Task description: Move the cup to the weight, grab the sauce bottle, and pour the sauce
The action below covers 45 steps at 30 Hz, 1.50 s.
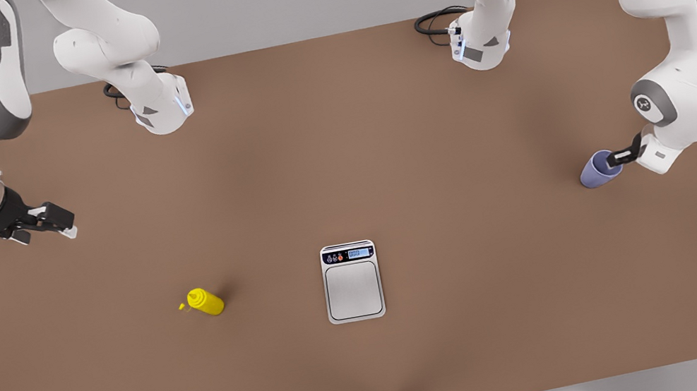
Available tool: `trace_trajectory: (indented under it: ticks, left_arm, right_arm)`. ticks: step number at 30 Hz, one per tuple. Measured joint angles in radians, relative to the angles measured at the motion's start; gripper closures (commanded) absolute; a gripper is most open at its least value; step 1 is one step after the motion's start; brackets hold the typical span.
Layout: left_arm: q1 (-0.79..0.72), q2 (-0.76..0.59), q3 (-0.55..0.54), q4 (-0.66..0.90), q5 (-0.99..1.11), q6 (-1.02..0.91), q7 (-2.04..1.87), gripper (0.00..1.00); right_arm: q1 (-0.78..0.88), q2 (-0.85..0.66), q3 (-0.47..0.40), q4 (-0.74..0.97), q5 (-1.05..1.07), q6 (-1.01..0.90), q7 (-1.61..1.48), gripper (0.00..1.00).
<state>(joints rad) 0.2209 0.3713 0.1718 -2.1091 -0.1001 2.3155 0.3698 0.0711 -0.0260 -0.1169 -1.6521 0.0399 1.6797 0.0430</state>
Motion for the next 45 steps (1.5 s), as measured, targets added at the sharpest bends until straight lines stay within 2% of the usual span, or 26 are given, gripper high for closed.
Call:
trace_trajectory:
  ticks: [13,15,18,19,22,25,27,28,30,31,34,35,36,38,40,42,45]
  left_arm:
    - [-0.015,-0.011,-0.012,0.019,0.02,-0.042,-0.017,0.79]
    - [-0.121,-0.018,-0.011,0.158,0.029,-0.191,-0.071,0.79]
    - [-0.309,0.001,-0.011,0.287,0.042,-0.256,-0.314,0.79]
    - [-0.335,0.022,-0.039,0.342,0.044,-0.293,-0.405,0.79]
    - [-0.343,0.126,-0.227,0.538,0.044,-0.359,-0.769,0.79]
    - [-0.471,0.176,-0.26,0.599,0.041,-0.358,-0.975,0.79]
    - [-0.563,0.218,-0.258,0.647,0.039,-0.35,-1.129,0.79]
    - [-0.586,0.219,-0.259,0.648,0.038,-0.347,-1.159,0.79]
    - [-0.631,0.266,-0.258,0.725,0.033,-0.358,-1.242,0.79]
    - [-0.653,0.286,-0.259,0.756,0.031,-0.36,-1.269,0.79]
    - [-0.709,0.35,-0.256,0.859,0.027,-0.363,-1.366,0.79]
    - [-0.728,0.378,-0.252,0.905,0.026,-0.366,-1.391,0.79]
    - [-0.738,0.409,-0.247,0.947,0.026,-0.369,-1.396,0.79]
    - [-0.754,0.467,-0.247,1.038,0.025,-0.385,-1.393,0.79]
    - [-0.769,0.513,-0.25,1.095,0.024,-0.37,-1.394,0.79]
    - [-0.79,0.548,-0.249,1.132,0.022,-0.358,-1.395,0.79]
    - [-0.804,0.577,-0.251,1.135,0.021,-0.312,-1.394,0.79]
  right_arm:
    - [-0.02,0.0,-0.003,0.0,0.002,-0.009,-0.002,0.0]
    - [-0.018,0.0,-0.003,0.0,0.002,-0.01,-0.002,0.0]
    - [-0.011,0.0,-0.003,0.001,0.002,-0.009,-0.002,0.0]
    - [-0.01,0.004,-0.003,0.003,0.002,-0.009,-0.001,0.0]
    - [-0.003,0.006,-0.003,0.003,0.002,-0.01,-0.001,0.0]
    - [-0.001,0.009,-0.003,0.014,0.003,-0.012,0.0,0.0]
    - [0.002,0.11,-0.036,0.129,0.18,-0.104,0.003,0.0]
    - [-0.054,0.137,-0.039,0.152,0.238,-0.128,0.003,0.0]
    - [-0.286,0.225,-0.041,0.181,0.46,-0.202,0.165,0.0]
    - [-0.346,0.3,-0.04,0.215,0.603,-0.272,0.305,0.0]
    - [-0.476,0.599,-0.038,0.22,0.861,-0.313,0.354,0.0]
    - [-0.55,0.756,-0.04,0.213,1.073,-0.387,0.355,0.0]
    - [-0.561,0.835,-0.041,0.213,1.147,-0.429,0.385,0.0]
    - [-0.537,0.934,-0.032,0.254,1.217,-0.419,0.702,0.0]
    - [-0.534,0.988,0.036,0.346,1.224,-0.395,0.88,0.0]
    - [-0.534,0.998,0.066,0.401,1.223,-0.39,0.94,0.0]
    - [-0.536,1.003,0.119,0.386,1.211,-0.393,0.943,0.0]
